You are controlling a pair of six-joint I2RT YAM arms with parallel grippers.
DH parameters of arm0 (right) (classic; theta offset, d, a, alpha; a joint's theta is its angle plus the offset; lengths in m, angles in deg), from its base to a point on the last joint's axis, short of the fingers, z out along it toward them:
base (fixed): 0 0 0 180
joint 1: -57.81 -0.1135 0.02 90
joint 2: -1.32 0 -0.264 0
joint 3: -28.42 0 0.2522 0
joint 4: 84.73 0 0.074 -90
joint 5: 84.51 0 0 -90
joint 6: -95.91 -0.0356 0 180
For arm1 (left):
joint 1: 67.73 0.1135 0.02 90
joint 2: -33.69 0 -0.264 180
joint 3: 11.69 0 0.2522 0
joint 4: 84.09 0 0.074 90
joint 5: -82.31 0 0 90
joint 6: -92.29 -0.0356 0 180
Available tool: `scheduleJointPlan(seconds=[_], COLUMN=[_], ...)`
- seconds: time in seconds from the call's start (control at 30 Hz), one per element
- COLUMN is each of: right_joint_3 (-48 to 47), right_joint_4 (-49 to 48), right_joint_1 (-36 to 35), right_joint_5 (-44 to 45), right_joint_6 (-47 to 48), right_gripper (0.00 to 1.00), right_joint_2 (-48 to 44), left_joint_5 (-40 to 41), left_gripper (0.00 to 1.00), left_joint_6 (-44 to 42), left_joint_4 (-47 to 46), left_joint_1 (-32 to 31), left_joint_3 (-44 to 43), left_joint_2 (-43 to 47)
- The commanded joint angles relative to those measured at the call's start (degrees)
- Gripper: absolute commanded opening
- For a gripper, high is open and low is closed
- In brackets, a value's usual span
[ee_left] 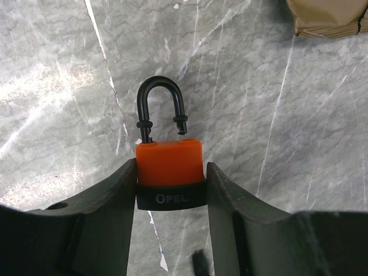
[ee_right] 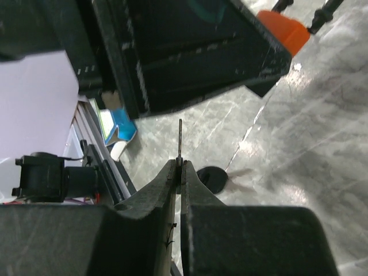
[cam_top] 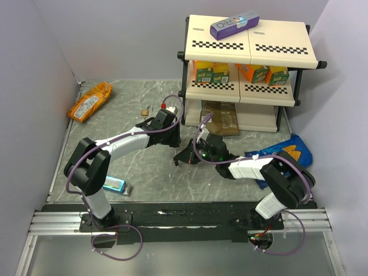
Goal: Unlock with the key
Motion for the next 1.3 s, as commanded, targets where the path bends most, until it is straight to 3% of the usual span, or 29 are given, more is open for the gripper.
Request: scheduleJointPlan(seconds=[0.0, 1.27], right_joint_3=[-2.97, -6.92], right_joint_4=[-4.49, -7.14], right_joint_1=[1.58, 5.01], right_joint_5=[-1.2, -4.54], right_joint_6=[-1.2, -3.23], right_gripper=[0.0, 0.0], right_joint_2=[1.77, 11.35], left_joint_5=[0.64, 0.55], left_gripper=[0.01, 0.01], left_joint_6=[1.5, 1.5], left_joint_4=[-3.53, -3.88], left_joint_1=[-0.58, -1.29], left_joint_3=[-0.3, -0.21], left_joint_2=[3.88, 4.59])
